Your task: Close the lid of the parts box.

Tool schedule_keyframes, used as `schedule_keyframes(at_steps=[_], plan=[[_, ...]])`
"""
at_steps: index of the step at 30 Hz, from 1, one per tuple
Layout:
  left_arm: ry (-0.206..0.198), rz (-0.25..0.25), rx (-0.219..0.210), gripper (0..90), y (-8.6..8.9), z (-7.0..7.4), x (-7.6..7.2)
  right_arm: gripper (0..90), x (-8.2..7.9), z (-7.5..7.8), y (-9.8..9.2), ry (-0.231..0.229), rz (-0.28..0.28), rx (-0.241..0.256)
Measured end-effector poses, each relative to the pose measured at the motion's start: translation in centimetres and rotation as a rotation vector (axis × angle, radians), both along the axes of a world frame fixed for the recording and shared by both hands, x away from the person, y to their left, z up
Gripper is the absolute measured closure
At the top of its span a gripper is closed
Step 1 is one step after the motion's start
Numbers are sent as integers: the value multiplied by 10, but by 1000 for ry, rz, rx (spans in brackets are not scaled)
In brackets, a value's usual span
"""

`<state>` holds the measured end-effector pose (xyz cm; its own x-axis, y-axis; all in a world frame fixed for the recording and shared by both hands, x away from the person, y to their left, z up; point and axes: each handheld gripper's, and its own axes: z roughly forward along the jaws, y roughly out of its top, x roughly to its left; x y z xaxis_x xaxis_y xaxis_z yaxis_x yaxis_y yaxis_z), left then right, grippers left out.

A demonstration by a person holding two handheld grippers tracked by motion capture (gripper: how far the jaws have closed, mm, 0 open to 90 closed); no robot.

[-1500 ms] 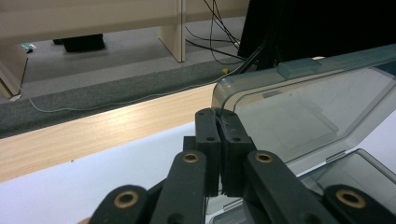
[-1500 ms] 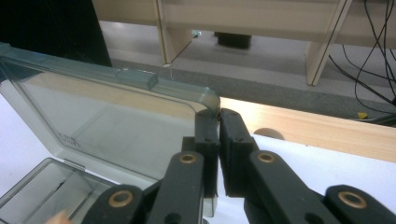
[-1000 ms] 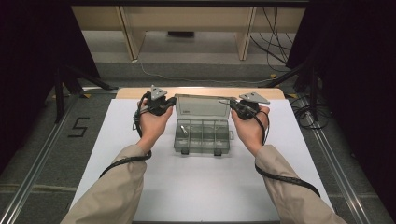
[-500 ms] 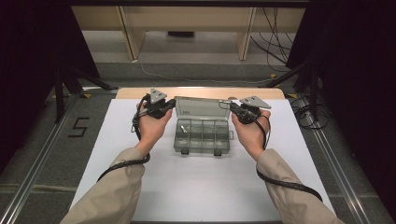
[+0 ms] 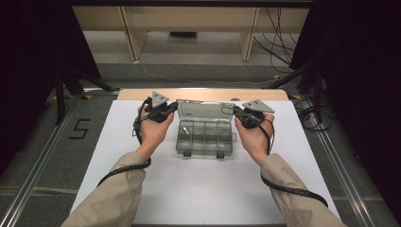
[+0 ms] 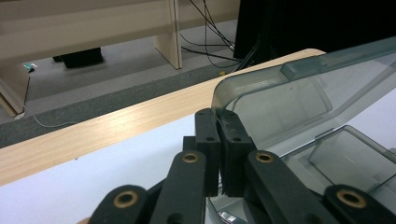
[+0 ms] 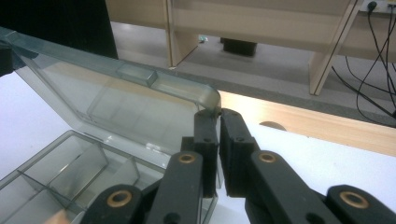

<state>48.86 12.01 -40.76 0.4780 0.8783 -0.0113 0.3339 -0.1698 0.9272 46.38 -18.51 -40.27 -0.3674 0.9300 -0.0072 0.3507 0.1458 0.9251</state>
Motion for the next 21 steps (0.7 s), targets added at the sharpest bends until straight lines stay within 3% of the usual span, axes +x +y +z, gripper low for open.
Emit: schedule_keyframes(at_steps=[9,11,14,15,21], plan=[[-12,-2,5,875,0,-2,-4,867,-5,-2,0,-3,4,-4],[-13,-3,10,874,0,-2,-4,869,-7,-1,-1,14,5,-9],[-18,-5,16,873,0,-2,-6,872,-7,-3,-1,-12,1,-9],[-19,-6,15,873,0,-3,-6,872,-8,-2,-1,3,7,-11],[-22,-7,14,873,1,-4,-9,875,-11,-4,-1,-9,14,-12]])
